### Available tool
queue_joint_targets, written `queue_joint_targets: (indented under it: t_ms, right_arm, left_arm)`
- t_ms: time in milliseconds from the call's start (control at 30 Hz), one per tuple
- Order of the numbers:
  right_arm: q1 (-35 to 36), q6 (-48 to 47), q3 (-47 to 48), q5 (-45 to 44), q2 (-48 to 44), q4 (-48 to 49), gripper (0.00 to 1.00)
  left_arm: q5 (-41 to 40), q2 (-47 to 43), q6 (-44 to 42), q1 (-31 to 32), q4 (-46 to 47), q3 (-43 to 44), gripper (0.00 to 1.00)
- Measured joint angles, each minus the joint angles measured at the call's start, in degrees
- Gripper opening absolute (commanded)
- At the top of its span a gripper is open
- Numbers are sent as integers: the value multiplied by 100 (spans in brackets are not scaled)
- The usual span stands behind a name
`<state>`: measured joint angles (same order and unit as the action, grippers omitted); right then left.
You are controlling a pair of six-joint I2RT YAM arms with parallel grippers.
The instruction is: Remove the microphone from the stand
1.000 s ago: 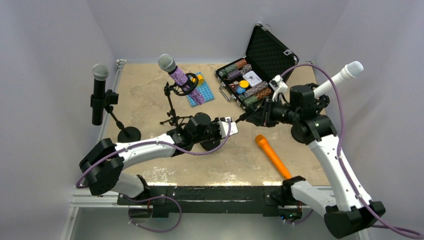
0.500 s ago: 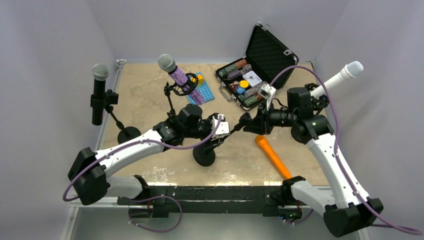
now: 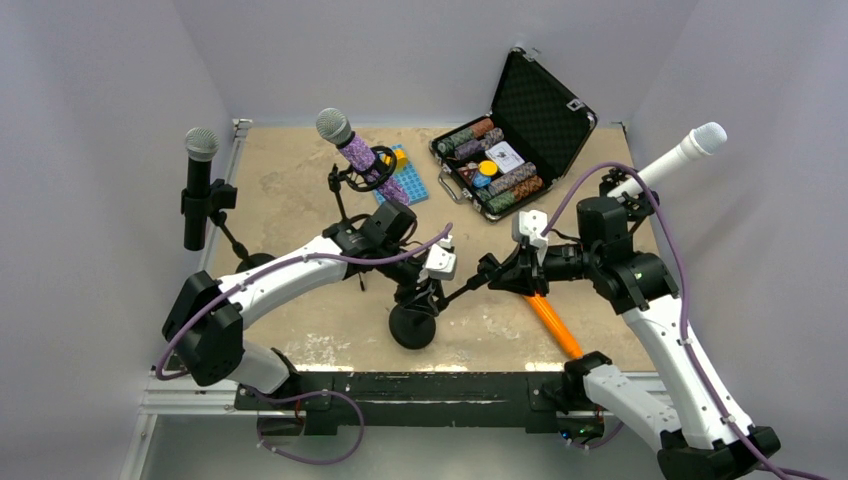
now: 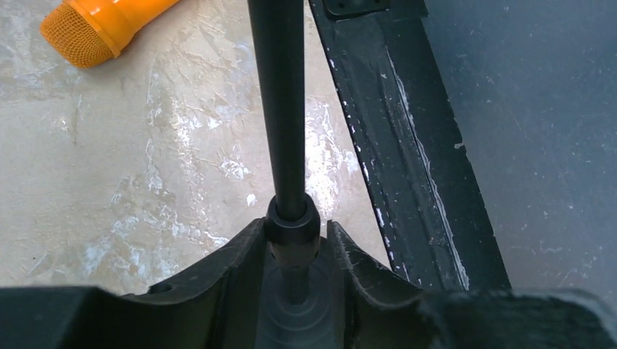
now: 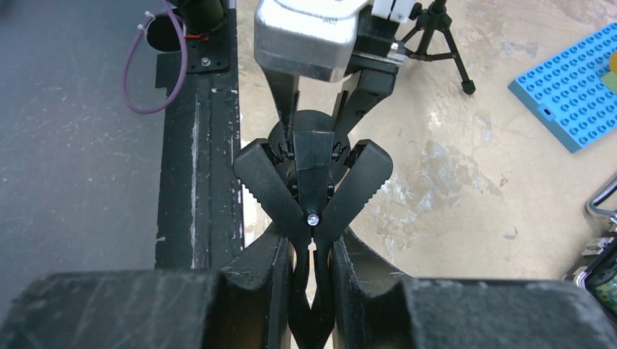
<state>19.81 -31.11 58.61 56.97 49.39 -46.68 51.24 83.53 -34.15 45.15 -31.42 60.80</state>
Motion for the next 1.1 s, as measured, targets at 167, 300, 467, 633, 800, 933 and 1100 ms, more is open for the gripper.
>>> queue_joint_targets:
  t_ms: [167, 300, 467, 633, 800, 933, 1100]
  right_arm:
    - [50, 166, -2, -96, -76, 39, 0]
    - [57, 977, 7, -361, -9, 197, 0]
    - [120, 2870, 647, -1126, 640, 7, 0]
    - [111, 3923, 1078, -1572, 990, -22, 0]
    - [101, 4566, 1040, -1797, 1196, -76, 0]
    - [28, 4806, 986, -1853, 1349, 42, 0]
    - [24, 4492, 852, -1639, 1316, 304, 0]
  left_arm:
    - [-13, 46, -87, 63, -31, -2, 0]
    - [-315, -101, 22, 72, 116, -79, 0]
    - [-1759, -931, 636, 168, 1056, -739, 0]
    - [-3504, -1565, 1351, 614, 1993, -1300, 0]
    - [-4140, -1370, 2079, 872, 2361, -1486, 0]
    - [-4221, -1325, 2236, 863, 2479, -1541, 46]
    - [-3279, -1327, 1672, 481, 1768, -1351, 60]
